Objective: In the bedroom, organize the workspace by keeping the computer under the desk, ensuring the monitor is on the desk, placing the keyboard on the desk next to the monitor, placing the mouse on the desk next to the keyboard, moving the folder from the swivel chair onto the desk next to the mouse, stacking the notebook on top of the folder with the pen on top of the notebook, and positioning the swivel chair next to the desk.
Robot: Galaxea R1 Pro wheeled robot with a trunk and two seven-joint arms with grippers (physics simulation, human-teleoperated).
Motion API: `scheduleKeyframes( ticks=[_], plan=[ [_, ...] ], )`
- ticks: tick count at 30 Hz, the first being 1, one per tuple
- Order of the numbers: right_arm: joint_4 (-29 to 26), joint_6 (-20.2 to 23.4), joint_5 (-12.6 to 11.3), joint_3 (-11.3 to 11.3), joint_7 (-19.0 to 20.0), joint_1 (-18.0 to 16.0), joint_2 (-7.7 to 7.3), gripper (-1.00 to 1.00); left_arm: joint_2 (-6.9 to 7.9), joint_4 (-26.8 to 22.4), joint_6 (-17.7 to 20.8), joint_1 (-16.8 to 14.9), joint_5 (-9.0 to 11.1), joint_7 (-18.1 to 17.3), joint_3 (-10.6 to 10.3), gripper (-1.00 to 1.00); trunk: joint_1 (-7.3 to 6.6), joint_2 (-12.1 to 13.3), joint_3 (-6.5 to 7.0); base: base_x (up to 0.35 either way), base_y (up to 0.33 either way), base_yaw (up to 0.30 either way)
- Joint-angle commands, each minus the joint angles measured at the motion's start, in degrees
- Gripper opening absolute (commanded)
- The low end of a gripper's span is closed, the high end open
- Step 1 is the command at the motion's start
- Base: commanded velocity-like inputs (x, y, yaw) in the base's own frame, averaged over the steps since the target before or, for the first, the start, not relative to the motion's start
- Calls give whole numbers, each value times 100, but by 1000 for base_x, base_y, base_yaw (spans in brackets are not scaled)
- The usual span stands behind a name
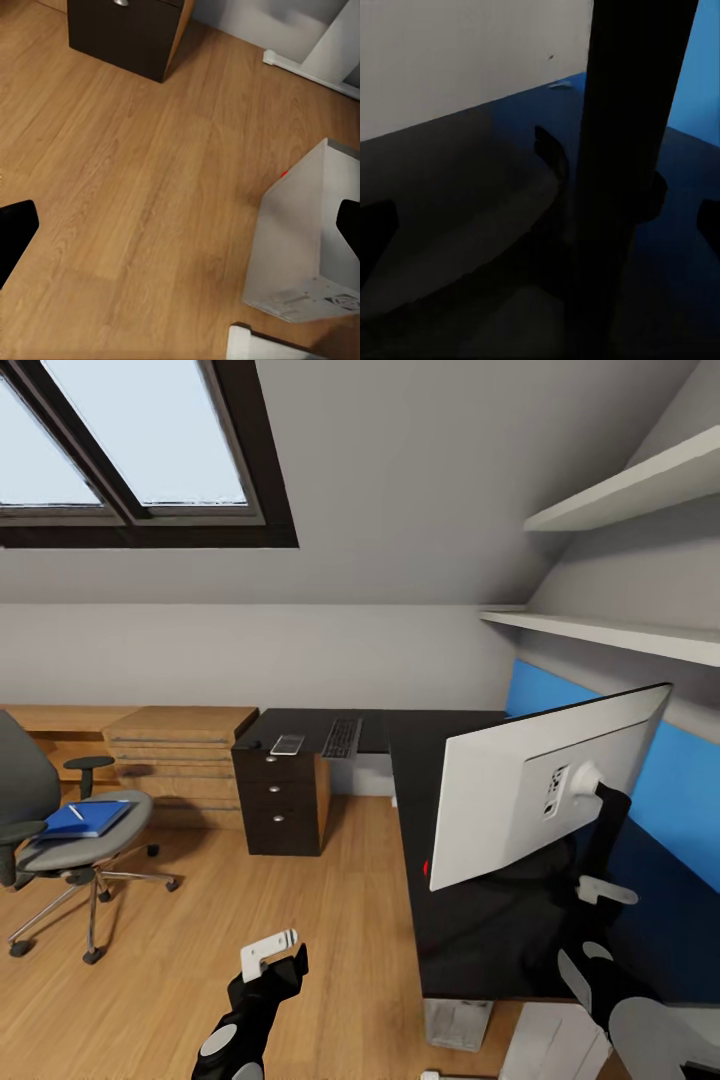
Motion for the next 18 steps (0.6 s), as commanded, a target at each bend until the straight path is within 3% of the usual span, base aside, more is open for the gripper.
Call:
scheduleKeyframes(
  ticks=[1,6,10,12,13,14,15,16,18],
  plan=[
    [-16,0,-4,-4,-9,-5,23,100,7,-9,26,-7,9,39,-11,100,0,-4,-7,-16,14,0],
    [-464,615,-13,-11,-11,2,177,100,11,-9,26,-7,7,37,-9,100,0,-4,-7,-6,5,0],
    [-1464,1682,-29,-14,-12,147,351,100,5,-10,26,-7,7,40,-16,100,0,-4,-7,-1,1,0],
    [-3154,3083,-54,-20,-18,800,619,100,8,-10,26,-7,7,41,-11,100,0,-4,-7,0,0,0],
    [-3806,3513,-62,-21,-22,1094,718,100,10,-10,26,-7,7,41,-10,100,0,-4,-7,0,0,0],
    [-4460,3910,-68,-21,-26,1394,839,100,11,-10,26,-7,7,41,-9,100,0,-4,-7,0,0,0],
    [-4780,4102,-70,-21,-27,1539,908,100,11,-10,26,-7,7,41,-9,100,0,-4,-7,0,0,0],
    [-5707,4644,-68,-22,-33,1958,1148,100,12,-10,26,-7,7,36,-6,100,0,-4,-7,0,0,0],
    [-6427,5021,-61,-19,-37,2298,1371,100,12,-10,26,-7,7,34,-3,100,0,-4,-7,0,0,0]
  ],
)
